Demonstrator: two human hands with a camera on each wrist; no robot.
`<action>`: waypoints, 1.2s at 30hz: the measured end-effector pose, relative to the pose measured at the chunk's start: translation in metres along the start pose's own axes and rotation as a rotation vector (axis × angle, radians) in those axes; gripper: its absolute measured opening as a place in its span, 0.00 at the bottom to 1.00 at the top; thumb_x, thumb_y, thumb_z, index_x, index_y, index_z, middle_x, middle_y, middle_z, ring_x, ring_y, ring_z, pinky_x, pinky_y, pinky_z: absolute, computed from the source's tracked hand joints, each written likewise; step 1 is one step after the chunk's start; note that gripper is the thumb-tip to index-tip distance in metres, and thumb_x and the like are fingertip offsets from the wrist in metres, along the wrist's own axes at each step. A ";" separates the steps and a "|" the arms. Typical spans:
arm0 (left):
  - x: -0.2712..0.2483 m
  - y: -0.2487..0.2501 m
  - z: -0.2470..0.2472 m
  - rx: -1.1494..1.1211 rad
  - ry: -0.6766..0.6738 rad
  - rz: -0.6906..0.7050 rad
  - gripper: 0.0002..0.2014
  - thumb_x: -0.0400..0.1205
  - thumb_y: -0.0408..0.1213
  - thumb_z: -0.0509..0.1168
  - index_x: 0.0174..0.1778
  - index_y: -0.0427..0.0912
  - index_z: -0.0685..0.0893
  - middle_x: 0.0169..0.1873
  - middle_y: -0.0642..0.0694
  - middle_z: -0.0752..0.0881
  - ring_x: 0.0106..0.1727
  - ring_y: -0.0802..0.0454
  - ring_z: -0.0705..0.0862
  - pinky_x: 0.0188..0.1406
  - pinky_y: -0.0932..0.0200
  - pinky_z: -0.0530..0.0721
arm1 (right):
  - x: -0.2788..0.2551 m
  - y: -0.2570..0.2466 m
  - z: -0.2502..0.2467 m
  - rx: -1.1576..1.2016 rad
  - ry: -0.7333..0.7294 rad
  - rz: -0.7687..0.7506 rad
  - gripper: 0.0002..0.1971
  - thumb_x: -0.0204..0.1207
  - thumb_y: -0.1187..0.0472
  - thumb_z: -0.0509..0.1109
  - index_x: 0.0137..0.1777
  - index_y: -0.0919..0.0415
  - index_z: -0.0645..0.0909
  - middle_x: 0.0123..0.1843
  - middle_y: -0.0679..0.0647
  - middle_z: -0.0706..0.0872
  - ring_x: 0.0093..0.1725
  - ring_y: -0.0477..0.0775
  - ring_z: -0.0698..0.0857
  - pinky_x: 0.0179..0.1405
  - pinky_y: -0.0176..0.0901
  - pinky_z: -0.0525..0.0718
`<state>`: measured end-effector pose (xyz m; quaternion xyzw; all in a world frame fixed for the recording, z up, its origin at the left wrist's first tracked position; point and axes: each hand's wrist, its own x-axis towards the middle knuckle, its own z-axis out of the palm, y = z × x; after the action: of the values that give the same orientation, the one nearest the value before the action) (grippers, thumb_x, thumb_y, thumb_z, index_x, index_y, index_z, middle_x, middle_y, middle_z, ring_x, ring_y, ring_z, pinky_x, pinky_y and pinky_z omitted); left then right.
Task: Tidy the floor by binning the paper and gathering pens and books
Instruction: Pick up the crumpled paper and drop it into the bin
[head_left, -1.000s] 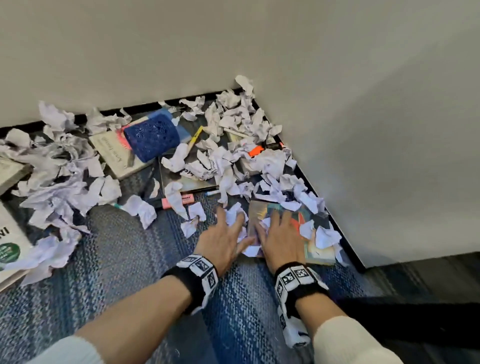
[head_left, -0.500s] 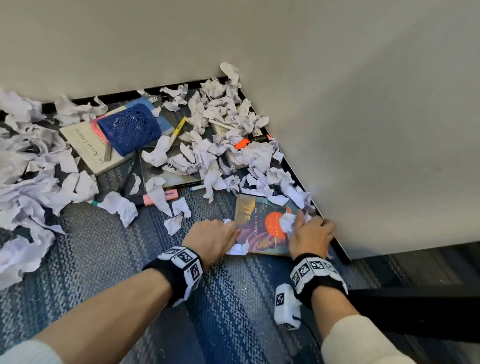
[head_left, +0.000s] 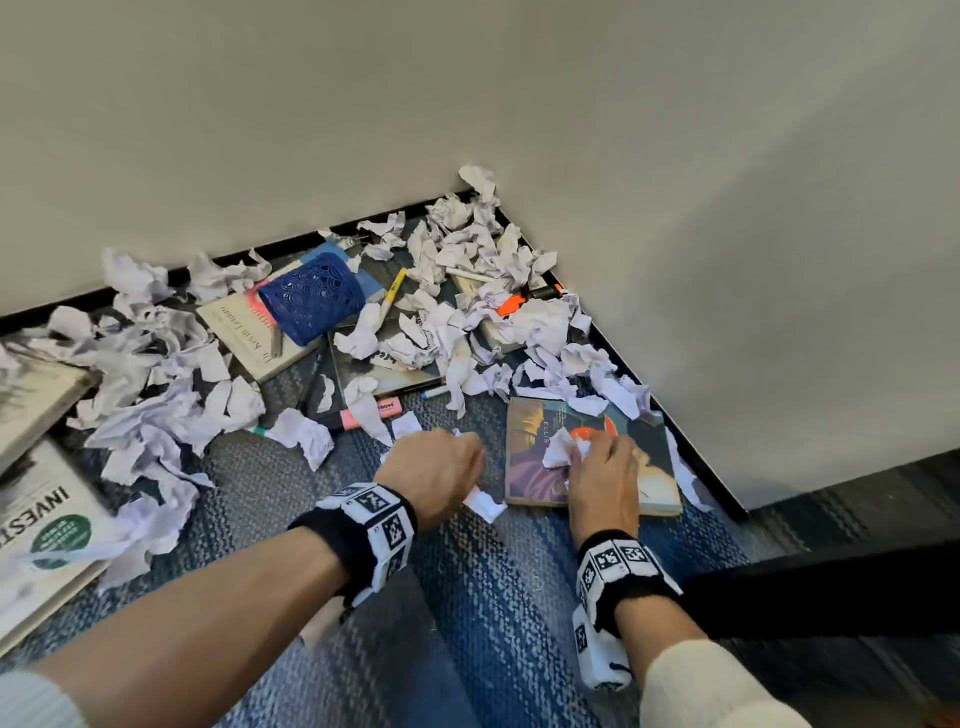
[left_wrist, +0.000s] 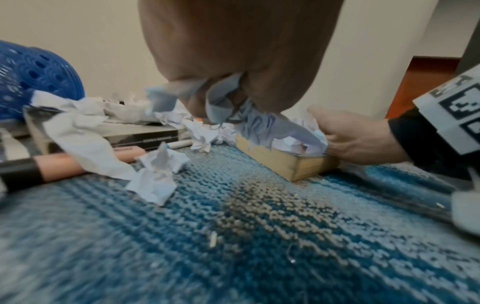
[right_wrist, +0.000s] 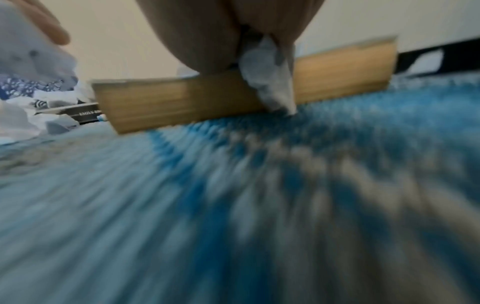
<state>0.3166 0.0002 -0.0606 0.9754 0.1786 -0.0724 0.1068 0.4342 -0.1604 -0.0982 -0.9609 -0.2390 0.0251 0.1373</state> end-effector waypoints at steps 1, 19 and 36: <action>-0.001 -0.006 0.000 0.008 -0.004 -0.007 0.19 0.89 0.50 0.47 0.46 0.41 0.75 0.40 0.39 0.85 0.38 0.39 0.82 0.34 0.53 0.73 | 0.005 0.000 -0.005 0.005 -0.033 -0.003 0.12 0.81 0.68 0.59 0.63 0.68 0.72 0.59 0.70 0.78 0.52 0.72 0.82 0.49 0.58 0.78; -0.015 -0.028 0.016 -0.028 -0.234 -0.233 0.11 0.88 0.38 0.51 0.63 0.38 0.70 0.58 0.36 0.84 0.58 0.36 0.84 0.53 0.44 0.81 | -0.041 -0.014 -0.052 -0.067 -0.390 -0.162 0.10 0.84 0.55 0.57 0.54 0.62 0.74 0.50 0.62 0.82 0.46 0.63 0.79 0.39 0.47 0.68; -0.092 0.244 -0.159 -0.335 0.172 0.712 0.11 0.87 0.46 0.56 0.53 0.41 0.76 0.40 0.39 0.86 0.44 0.37 0.83 0.41 0.49 0.76 | -0.181 0.056 -0.263 0.211 0.364 0.025 0.10 0.81 0.63 0.62 0.40 0.54 0.65 0.33 0.46 0.71 0.33 0.50 0.70 0.34 0.38 0.58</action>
<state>0.3369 -0.2161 0.1539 0.9479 -0.1530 0.0812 0.2674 0.3291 -0.3582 0.1359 -0.9328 -0.1942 -0.1223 0.2780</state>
